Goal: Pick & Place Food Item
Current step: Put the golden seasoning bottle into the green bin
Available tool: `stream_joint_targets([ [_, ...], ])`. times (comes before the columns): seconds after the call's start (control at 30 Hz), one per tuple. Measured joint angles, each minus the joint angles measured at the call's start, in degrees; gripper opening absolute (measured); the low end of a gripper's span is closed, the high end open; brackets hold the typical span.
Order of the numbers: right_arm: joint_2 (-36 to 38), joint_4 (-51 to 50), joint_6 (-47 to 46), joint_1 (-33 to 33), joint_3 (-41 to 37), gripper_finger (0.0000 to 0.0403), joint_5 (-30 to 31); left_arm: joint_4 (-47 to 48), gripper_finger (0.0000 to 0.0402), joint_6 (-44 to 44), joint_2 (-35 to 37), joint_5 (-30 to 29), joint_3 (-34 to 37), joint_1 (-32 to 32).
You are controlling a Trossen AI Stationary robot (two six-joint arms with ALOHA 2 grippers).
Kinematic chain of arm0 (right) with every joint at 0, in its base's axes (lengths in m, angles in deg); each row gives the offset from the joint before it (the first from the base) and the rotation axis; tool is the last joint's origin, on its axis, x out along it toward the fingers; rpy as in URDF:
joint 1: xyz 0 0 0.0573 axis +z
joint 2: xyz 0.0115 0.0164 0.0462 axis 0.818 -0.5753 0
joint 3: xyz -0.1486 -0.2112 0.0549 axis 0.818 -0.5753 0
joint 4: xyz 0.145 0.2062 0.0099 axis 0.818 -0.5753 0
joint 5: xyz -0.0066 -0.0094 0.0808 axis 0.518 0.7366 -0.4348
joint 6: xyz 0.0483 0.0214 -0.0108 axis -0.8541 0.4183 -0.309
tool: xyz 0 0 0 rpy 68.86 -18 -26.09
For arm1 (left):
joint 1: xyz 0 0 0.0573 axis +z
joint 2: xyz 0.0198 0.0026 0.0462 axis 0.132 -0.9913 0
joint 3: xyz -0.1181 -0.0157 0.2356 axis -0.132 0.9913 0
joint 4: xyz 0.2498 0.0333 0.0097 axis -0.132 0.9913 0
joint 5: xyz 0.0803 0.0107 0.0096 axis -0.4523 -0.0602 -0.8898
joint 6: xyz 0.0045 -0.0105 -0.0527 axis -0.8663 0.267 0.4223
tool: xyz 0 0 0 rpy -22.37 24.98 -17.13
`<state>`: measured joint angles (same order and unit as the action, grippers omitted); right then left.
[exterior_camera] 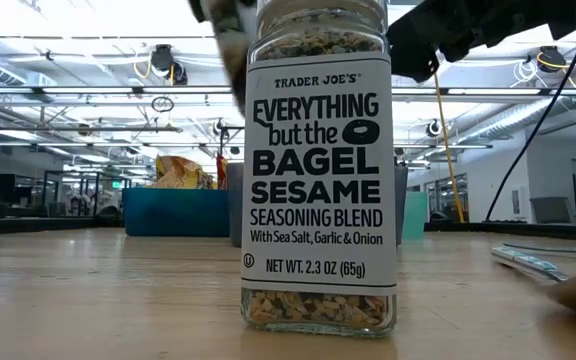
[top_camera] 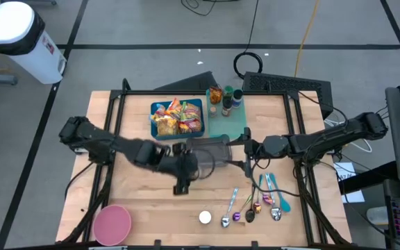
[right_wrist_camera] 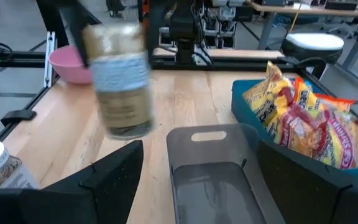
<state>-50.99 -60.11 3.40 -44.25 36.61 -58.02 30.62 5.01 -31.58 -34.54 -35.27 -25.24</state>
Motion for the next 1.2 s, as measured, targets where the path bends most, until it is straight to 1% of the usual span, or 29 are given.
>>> stream_joint_targets([
  [0.13,-2.14,2.58,-1.15,0.0,0.0,0.0304,-0.01,-3.0,0.0277,-6.18,-0.05,0.02,-0.73,4.59],
  [0.3,-7.86,9.74,-1.0,0.0,0.0,0.0304,-0.01,-7.56,0.0277,-11.38,-0.71,0.21,-0.77,8.27],
  [0.5,-16.62,20.68,0.31,-1.02,0.0,0.0304,-0.17,-10.49,0.0277,-14.76,-1.56,2.6,-0.82,9.49],
  [0.63,-21.42,26.17,0.54,-1.99,0.33,0.0304,-0.56,-10.26,0.0277,-15.21,-2.22,2.4,-0.82,9.49],
  [0.77,-24.67,26.34,0.53,-3.14,2.5,0.0304,-4.42,-9.43,0.0277,-15.19,-2.42,2.45,-0.8,9.49],
  [0.87,-25.96,25.96,1.02,-3.17,3.46,0.03,-4.49,-9.4,0.0277,-15.19,-2.64,2.39,-0.76,9.47],
  [1.0,-26.11,26.12,2.08,-3.15,3.58,0.0275,-4.47,-9.39,0.0277,-14.99,-2.62,2.51,-0.76,9.49],
  [1.07,-26.11,26.06,2.1,-3.15,3.58,0.0273,-4.5,-9.7,0.0278,-14.83,-2.62,2.41,-0.76,9.47],
  [1.13,-26.11,26.38,2.13,-3.15,3.65,0.0273,-4.61,-11.32,0.0297,-14.23,-2.62,2.43,-0.76,9.45],
  [1.2,-26.09,26.3,1.86,-3.15,3.8,0.0273,-4.35,-14.87,0.033,-13.12,-2.27,3.29,-0.78,9.5],
])
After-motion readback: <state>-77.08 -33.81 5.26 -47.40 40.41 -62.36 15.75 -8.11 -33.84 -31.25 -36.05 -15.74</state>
